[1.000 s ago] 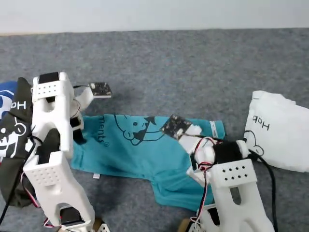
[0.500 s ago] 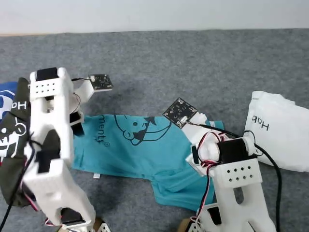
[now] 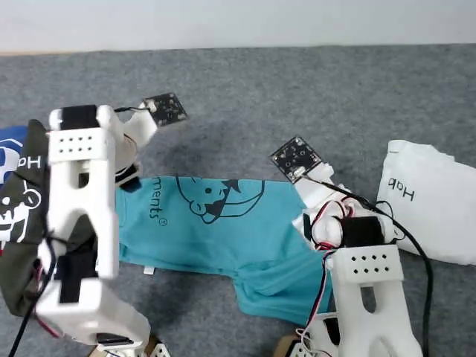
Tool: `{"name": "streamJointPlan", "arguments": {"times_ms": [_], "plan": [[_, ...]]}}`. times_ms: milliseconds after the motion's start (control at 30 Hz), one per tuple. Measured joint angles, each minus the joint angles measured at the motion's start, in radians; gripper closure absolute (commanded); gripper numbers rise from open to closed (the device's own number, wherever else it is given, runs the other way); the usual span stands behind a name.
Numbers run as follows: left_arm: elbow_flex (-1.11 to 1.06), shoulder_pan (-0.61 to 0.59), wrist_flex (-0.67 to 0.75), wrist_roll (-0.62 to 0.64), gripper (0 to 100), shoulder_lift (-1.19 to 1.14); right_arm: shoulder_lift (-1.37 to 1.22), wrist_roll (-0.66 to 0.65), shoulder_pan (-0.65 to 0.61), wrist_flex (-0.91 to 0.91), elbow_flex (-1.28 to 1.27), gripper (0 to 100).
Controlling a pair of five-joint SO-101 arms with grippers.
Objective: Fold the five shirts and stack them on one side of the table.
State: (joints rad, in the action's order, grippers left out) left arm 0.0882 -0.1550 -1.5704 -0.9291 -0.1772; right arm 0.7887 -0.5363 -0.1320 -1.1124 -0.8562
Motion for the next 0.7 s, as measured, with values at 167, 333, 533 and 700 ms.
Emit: {"name": "streamJointPlan", "arguments": {"times_ms": [167,333,533,700], "plan": [[0.000,0.015,0.078,0.190,93,-0.130,-0.163,0.021,0.046,0.100,0.003,87.2],[-0.002,0.037,0.078,0.310,93,-0.169,-0.397,0.089,0.066,0.094,0.150,87.1],[-0.002,0.037,0.091,0.391,93,-0.173,-0.671,0.158,0.074,-0.021,0.402,84.8],[-0.002,0.064,0.098,0.400,93,-0.173,-0.862,0.213,0.092,-0.143,0.578,75.9]]}}
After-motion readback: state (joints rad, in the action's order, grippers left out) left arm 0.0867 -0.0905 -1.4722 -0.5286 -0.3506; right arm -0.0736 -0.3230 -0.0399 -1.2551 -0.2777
